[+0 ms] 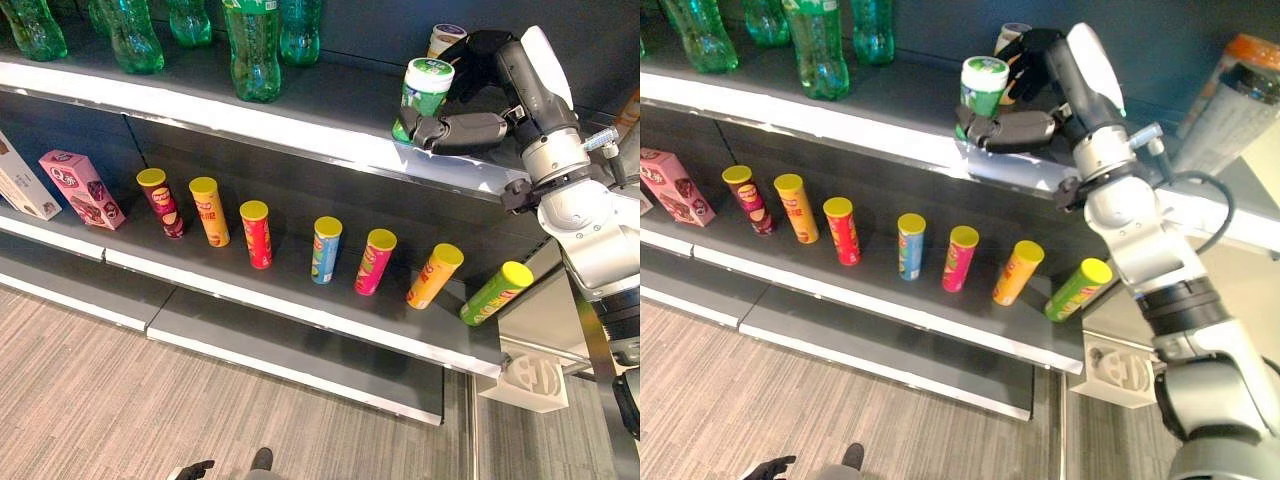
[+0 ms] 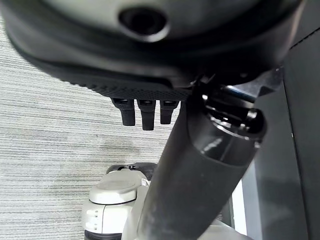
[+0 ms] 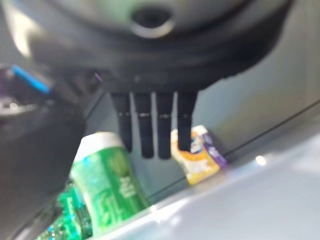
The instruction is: Put the goods on the table back onto the shelves and tidy them up.
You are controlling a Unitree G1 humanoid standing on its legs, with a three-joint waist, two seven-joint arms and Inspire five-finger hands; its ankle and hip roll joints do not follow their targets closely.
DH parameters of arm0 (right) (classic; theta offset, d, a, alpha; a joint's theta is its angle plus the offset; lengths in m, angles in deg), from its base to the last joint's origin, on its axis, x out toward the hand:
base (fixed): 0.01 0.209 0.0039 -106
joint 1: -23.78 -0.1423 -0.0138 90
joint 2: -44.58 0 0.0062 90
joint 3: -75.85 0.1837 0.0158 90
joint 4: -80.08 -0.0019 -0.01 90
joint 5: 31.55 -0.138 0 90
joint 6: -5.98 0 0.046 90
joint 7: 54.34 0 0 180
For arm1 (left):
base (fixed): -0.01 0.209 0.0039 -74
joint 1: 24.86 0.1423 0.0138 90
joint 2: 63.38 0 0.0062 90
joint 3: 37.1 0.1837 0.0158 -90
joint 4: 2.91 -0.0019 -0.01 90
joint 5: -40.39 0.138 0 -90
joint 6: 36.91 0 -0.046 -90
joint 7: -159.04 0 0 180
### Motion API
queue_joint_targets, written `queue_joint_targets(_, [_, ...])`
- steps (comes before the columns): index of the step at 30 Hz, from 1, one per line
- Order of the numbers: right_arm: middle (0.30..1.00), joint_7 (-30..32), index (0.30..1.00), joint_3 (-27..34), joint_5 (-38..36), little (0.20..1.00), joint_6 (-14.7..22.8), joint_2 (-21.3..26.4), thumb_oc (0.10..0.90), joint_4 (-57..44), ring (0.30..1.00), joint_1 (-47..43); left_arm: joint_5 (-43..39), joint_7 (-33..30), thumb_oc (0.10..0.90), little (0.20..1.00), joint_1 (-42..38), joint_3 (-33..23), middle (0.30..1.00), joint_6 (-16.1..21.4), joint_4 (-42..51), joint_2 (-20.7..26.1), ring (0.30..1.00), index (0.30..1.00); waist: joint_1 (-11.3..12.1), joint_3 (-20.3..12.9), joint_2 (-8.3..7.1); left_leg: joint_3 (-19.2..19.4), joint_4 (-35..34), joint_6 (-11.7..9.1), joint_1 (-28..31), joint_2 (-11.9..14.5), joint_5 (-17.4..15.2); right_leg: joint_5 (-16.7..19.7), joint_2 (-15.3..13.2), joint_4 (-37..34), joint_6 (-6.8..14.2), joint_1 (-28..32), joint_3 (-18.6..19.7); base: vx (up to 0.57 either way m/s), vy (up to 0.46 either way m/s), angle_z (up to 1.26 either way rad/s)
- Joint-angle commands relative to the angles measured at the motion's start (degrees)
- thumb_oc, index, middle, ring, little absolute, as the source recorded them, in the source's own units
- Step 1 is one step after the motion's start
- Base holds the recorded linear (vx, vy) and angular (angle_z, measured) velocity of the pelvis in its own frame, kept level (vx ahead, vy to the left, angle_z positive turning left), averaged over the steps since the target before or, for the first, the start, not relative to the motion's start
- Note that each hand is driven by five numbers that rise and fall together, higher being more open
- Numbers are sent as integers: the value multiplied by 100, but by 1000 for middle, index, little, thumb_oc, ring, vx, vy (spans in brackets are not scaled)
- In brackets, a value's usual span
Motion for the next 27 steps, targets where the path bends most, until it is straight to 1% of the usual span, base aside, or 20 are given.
queue_joint_targets(1, [900,489,900,-120,4,900,208,46,800,195,900,-1090,-112,-100,800,900,-189,315,900,147,117,308,900,900,27,-347,38,464,-41,153,331,-31,-670,-107,-113,113,74,-145,232,0,0,0])
queue_joint_targets(2, [900,530,900,-70,9,900,212,29,800,155,900,-1076,-110,-108,800,900,-187,313,900,146,120,309,900,900,32,-332,58,477,-41,144,370,-14,-701,-129,-91,113,71,-117,255,0,0,0])
queue_joint_targets(5, [900,623,900,100,47,900,209,-27,800,-17,900,-978,-114,-117,800,900,-198,319,900,135,116,295,900,900,2,-348,53,479,-41,157,350,-38,-684,-110,-109,108,71,-139,247,0,0,0])
queue_joint_targets(7, [900,807,900,430,220,900,226,-124,800,-403,900,-762,-92,-135,800,900,-212,302,900,109,120,254,900,900,-38,-356,94,494,-41,171,370,-32,-698,-115,-111,106,69,-143,268,0,0,0])
queue_joint_targets(8, [900,805,900,471,232,900,210,-127,800,-440,900,-713,-91,-135,800,900,-209,308,900,109,119,269,900,900,-29,-359,81,494,-41,170,373,-31,-699,-115,-110,105,68,-141,268,0,0,0])
queue_joint_targets(9, [900,894,900,603,303,900,231,-165,800,-582,900,-632,-79,-151,800,900,-218,287,900,96,117,241,900,900,-49,-355,102,493,-41,179,377,-29,-704,-119,-110,107,66,-141,283,0,0,0])
queue_joint_targets(12, [900,1068,900,1201,543,900,310,-450,800,-1462,900,-85,0,-221,800,900,-266,256,900,61,90,163,900,900,-125,-353,142,529,-41,202,410,-25,-731,-135,-104,103,57,-145,342,0,0,0])
queue_joint_targets(14, [900,995,900,1404,530,900,372,-704,800,-2056,900,221,17,-254,800,900,-294,227,900,38,42,114,900,900,-171,-350,162,559,-41,211,431,-22,-744,-139,-107,97,52,-152,371,-5,0,-6])
queue_joint_targets(15, [900,979,900,1451,539,900,345,-719,800,-2117,900,284,19,-255,800,900,-286,231,900,38,41,129,900,900,-163,-359,148,562,-41,210,434,-21,-746,-139,-106,98,52,-151,373,-11,-5,-6])
queue_joint_targets(16, [900,776,900,1515,533,900,466,-880,800,-2652,900,535,82,-256,800,900,-302,194,900,22,41,68,900,900,-226,-349,179,610,-41,214,451,-16,-756,-142,-106,93,49,-162,405,-5,-2,-5])
queue_joint_targets(17, [900,755,900,1557,539,900,439,-895,800,-2714,900,597,87,-256,800,900,-290,198,900,22,43,81,900,900,-215,-358,169,615,-41,214,457,-13,-758,-142,-104,94,49,-160,411,-11,-4,-7])
queue_joint_targets(19, [900,501,900,1561,288,900,587,-1187,800,-3154,900,943,92,-252,800,900,-268,199,900,23,67,14,900,900,-287,-355,192,671,-41,215,480,-4,-766,-139,-97,92,40,-181,461,-20,-4,-11])
queue_joint_targets(20, [900,386,900,1531,214,900,633,-1256,800,-3283,900,1093,102,-244,800,900,-265,190,900,28,62,-14,900,900,-317,-354,201,700,-41,215,489,1,-768,-136,-97,93,40,-193,488,-36,7,-15])
queue_joint_targets(21, [900,119,900,1447,-18,900,709,-1383,800,-3515,900,1418,120,-232,800,900,-286,159,900,33,39,-57,900,900,-399,-342,227,766,-41,212,514,7,-776,-128,-93,90,42,-211,537,-41,13,-17])
queue_joint_targets(23, [900,-213,900,1422,-411,900,812,-1546,800,-3734,900,1865,121,-212,800,900,-307,118,900,66,76,-88,900,900,-502,-313,263,845,-41,207,538,21,-776,-109,-94,91,42,-243,589,-43,12,-24])
queue_joint_targets(24, [900,-384,900,1418,-583,900,846,-1589,800,-3826,900,2129,130,-194,800,900,-307,107,900,84,88,-91,900,900,-554,-302,279,882,-41,204,549,26,-777,-104,-91,91,39,-261,623,-26,7,-20])
queue_joint_targets(25, [900,-398,900,1435,-591,900,841,-1591,800,-3846,900,2159,131,-193,800,900,-297,115,900,85,89,-86,900,900,-541,-312,277,888,-41,203,551,28,-779,-103,-89,90,39,-263,629,-30,6,-13])
queue_joint_targets(26, [900,-659,900,1440,-606,900,869,-1495,800,-4036,900,2628,190,-128,800,900,-335,51,900,115,147,-100,900,900,-683,-288,312,966,-41,189,573,50,-792,-99,-87,91,45,-309,685,-16,-1,-12])
queue_joint_targets(27, [900,-667,900,1461,-609,900,860,-1495,800,-4062,900,2663,192,-127,800,900,-328,63,900,116,148,-96,900,900,-665,-299,313,974,-41,187,575,54,-795,-98,-84,91,44,-312,693,-48,-7,-26])
